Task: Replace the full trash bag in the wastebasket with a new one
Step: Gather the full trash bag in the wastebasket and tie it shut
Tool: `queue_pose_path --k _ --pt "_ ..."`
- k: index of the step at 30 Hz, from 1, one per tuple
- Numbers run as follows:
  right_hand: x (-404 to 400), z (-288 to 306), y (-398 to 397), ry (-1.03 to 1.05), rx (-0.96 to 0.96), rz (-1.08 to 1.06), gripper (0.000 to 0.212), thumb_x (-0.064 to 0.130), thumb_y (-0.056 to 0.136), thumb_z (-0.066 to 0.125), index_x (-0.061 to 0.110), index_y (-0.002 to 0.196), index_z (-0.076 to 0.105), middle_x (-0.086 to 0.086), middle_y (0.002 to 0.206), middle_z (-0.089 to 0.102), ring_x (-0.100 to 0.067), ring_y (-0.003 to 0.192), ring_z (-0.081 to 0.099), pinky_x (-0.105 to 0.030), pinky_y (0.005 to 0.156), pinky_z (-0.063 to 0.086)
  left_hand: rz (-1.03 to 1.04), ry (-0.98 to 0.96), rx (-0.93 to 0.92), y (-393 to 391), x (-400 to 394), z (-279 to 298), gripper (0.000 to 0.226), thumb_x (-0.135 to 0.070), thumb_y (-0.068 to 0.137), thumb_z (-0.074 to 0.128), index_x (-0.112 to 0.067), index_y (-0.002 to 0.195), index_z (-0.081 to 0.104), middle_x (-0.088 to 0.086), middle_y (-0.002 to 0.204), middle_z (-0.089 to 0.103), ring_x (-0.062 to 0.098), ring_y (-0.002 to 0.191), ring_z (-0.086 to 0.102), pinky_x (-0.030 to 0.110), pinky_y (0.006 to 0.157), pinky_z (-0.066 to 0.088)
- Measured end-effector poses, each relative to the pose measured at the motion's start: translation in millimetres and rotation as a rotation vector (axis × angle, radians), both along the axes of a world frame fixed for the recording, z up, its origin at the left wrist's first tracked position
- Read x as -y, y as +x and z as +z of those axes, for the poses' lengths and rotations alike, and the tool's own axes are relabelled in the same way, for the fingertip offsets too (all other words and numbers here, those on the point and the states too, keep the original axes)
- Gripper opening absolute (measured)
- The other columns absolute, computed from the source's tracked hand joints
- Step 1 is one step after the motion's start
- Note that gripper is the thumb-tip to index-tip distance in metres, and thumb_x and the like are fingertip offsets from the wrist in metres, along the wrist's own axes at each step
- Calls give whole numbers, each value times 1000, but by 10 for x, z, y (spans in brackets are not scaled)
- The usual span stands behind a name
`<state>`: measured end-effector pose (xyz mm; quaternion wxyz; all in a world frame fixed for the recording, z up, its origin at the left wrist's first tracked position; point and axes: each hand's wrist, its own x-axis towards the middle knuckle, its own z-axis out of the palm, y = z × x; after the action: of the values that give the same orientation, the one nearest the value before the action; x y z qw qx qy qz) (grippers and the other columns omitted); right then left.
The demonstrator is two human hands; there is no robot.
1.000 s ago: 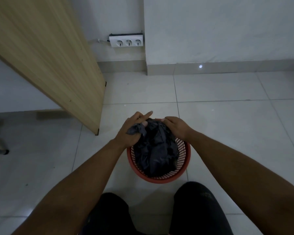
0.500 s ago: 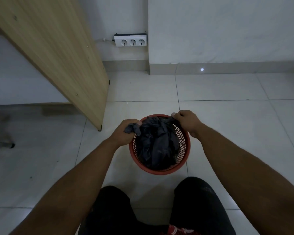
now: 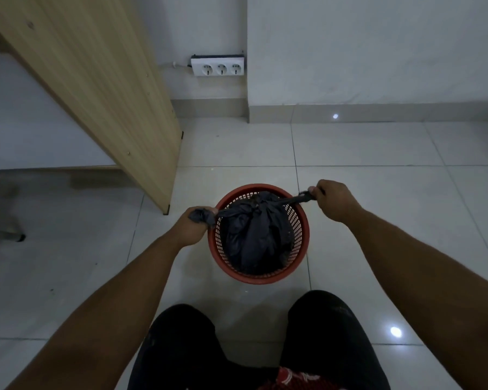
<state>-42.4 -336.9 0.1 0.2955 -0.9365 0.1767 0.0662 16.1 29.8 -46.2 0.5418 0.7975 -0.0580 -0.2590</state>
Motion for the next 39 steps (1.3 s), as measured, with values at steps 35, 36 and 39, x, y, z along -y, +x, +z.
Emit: queue_pose_path --k 35,36,39 --pt "-744 -209 335 803 48 -563 22 22 94 65 10 108 77 -9 97 74 -23 82 63 -37 78 53 274 -78 -338 43 876 431 30 -25 108 39 -13 84 53 -3 55 39 9 37 28 18 38 19" --pt "-785 -145 324 754 63 -544 20 22 94 65 9 104 77 -7 89 73 -22 77 63 -37 75 53 282 -76 -357 69 868 433 29 -25 108 40 -14 84 52 -3 55 39 9 37 28 18 38 19" --pt "-917 67 269 715 103 -378 15 22 93 66 12 92 77 -1 70 68 -16 66 61 -33 68 51 156 -107 -412 130 846 514 22 -25 102 57 -18 82 51 -6 56 44 8 40 31 19 40 23"
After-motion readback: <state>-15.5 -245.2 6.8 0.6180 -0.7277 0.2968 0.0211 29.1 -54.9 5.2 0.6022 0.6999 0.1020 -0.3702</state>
